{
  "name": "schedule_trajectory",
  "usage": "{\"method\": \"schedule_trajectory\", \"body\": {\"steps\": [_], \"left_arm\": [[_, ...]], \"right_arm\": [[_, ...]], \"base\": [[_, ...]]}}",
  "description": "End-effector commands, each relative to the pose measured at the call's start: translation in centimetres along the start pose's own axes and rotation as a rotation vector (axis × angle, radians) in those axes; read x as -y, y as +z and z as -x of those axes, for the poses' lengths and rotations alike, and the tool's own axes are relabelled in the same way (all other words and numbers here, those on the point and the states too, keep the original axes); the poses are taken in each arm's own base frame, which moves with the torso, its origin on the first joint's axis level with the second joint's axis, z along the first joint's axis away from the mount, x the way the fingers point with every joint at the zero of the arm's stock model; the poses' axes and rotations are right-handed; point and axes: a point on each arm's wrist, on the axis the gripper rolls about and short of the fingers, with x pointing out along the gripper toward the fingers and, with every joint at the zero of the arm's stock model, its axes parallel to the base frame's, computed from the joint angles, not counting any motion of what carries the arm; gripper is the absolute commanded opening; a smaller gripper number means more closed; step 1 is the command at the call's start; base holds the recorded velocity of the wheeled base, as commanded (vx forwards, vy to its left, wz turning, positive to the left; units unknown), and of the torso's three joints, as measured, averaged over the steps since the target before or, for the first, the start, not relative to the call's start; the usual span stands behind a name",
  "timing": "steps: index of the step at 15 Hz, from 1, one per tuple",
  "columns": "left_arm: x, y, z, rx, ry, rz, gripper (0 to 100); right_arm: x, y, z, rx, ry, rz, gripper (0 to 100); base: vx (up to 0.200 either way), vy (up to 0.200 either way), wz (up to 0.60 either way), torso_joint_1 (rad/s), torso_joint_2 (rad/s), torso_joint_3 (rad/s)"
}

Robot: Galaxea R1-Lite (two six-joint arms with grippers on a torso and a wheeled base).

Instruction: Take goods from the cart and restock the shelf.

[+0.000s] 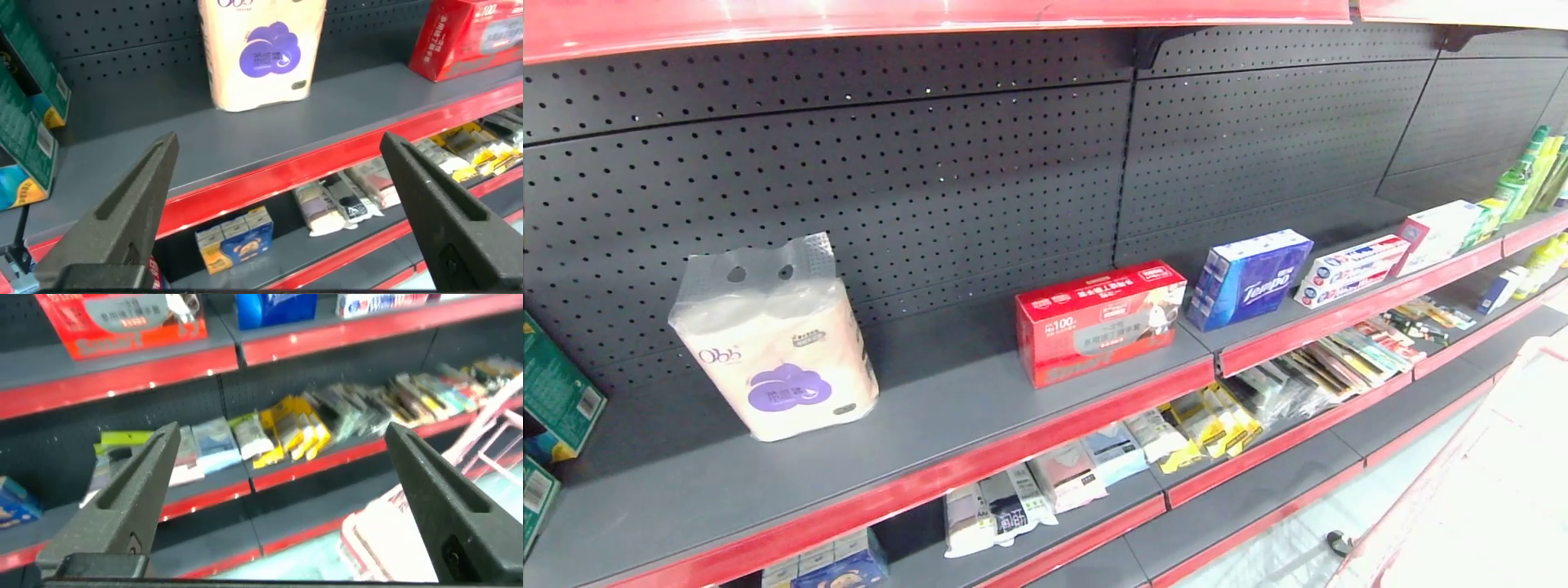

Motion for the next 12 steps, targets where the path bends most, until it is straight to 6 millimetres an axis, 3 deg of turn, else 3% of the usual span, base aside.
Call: {"method": "schedule_trajectory", "body": {"steps": [1,2,3,4,5,7,9,12], "left_arm": [[0.0,0.0,0.0,0.001,0.0,-0.001,100],[0.0,0.0,0.0,-0.001,0.0,-0.001,100],[0.0,0.0,0.0,0.001,0.0,0.0,100],[0.0,0.0,0.0,-0.001,0.0,0.0,100],[0.0,0.0,0.0,-0.001,0.0,0.003,100],[0.0,0.0,0.0,-0.001,0.001,0.005,100],[0.0,0.0,0.0,-0.001,0.0,0.005,100],[0.0,0.0,0.0,-0.001,0.001,0.005,100]], "right_arm": [[0.0,0.6,-0.7,-0.091,-0.063,0.001,100],[0.0,5.2,-1.4,-0.085,-0.087,0.002,100],[0.4,12.3,-3.9,-0.078,-0.125,-0.073,100],[0.4,12.7,-4.0,-0.076,-0.124,-0.077,100],[1.3,17.4,-7.8,-0.192,-0.199,-0.11,100],[3.7,15.9,-11.5,-0.514,-0.402,-0.021,100],[6.2,12.8,-14.9,-0.724,-0.454,-0.057,100],[8.1,9.8,-16.0,-0.936,-0.416,0.039,100]], "base": [[0.0,0.0,0.0,0.0,0.0,0.0],[0.0,0.0,0.0,0.0,0.0,0.0],[0.0,0.0,0.0,0.0,0.0,0.0],[0.0,0.0,0.0,0.0,0.0,0.0],[0.0,0.0,0.0,0.0,0.0,0.0],[0.0,0.0,0.0,0.0,0.0,0.0],[0.0,0.0,0.0,0.0,0.0,0.0],[0.0,0.0,0.0,0.0,0.0,0.0]]}}
